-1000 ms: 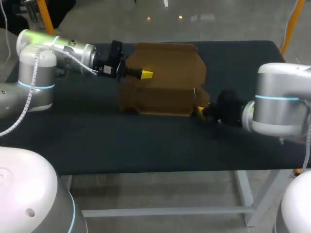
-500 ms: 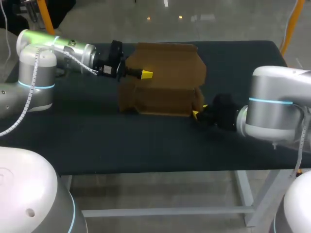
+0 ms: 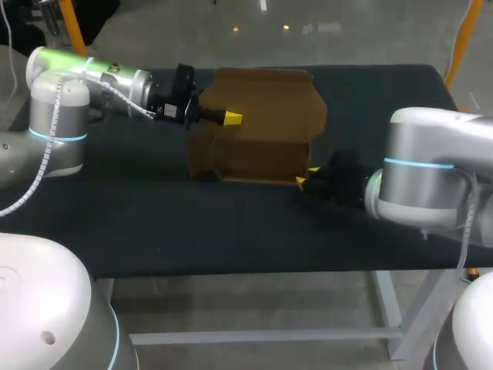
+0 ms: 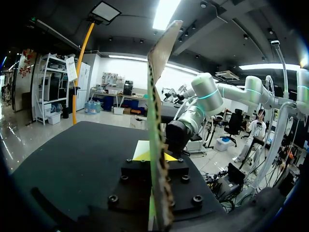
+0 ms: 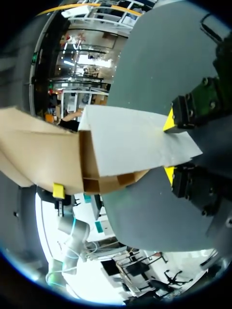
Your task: Assemble the packaging by folding the flat box into shape, placing the metal phone stand inside, and closing the box properly
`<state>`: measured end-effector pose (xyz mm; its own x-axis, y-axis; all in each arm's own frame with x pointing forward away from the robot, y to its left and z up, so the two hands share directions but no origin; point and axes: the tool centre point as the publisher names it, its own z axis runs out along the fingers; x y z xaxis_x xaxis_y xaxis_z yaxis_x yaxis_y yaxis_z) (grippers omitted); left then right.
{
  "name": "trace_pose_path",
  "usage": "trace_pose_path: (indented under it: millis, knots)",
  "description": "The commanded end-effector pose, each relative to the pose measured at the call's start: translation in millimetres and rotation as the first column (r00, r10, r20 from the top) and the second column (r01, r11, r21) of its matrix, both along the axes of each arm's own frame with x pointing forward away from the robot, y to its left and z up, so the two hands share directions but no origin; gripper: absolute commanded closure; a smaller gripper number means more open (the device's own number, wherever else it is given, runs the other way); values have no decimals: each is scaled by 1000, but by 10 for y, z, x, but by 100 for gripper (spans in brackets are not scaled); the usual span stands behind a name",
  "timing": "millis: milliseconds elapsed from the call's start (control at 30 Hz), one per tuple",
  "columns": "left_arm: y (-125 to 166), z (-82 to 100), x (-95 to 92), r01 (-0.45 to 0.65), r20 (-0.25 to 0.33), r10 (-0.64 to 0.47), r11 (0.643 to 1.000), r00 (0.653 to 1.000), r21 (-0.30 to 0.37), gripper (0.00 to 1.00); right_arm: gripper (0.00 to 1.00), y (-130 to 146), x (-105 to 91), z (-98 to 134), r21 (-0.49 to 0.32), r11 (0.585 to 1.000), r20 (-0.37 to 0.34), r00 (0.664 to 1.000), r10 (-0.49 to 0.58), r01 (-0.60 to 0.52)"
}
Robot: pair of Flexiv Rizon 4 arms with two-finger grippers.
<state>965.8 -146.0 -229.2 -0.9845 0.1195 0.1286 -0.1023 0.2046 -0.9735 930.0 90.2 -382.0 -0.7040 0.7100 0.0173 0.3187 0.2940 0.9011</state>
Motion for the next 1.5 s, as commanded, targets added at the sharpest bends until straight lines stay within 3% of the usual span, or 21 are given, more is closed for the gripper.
trace_pose_path:
  millis: [33,333,1033,1333,1500]
  knots:
    - [1,-16,-1,2,0,-2,1000,1000,-1,100,59,93,6,-22,-7,1000,-1,1000,-3,3]
    - [1,-16,-1,2,0,-2,1000,1000,-1,100,58,145,-60,-51,-16,1000,-7,1000,9,-9]
    - [1,-16,-1,2,0,-2,1000,1000,-1,100,52,-189,-390,6,-16,999,1,1000,-31,31]
    - [1,-16,-1,2,0,-2,1000,1000,-1,100,52,-472,-485,131,1,999,-4,999,46,-46]
    - [1,-16,-1,2,0,-2,1000,1000,-1,100,53,-611,-474,150,-47,995,-3,996,86,-86]
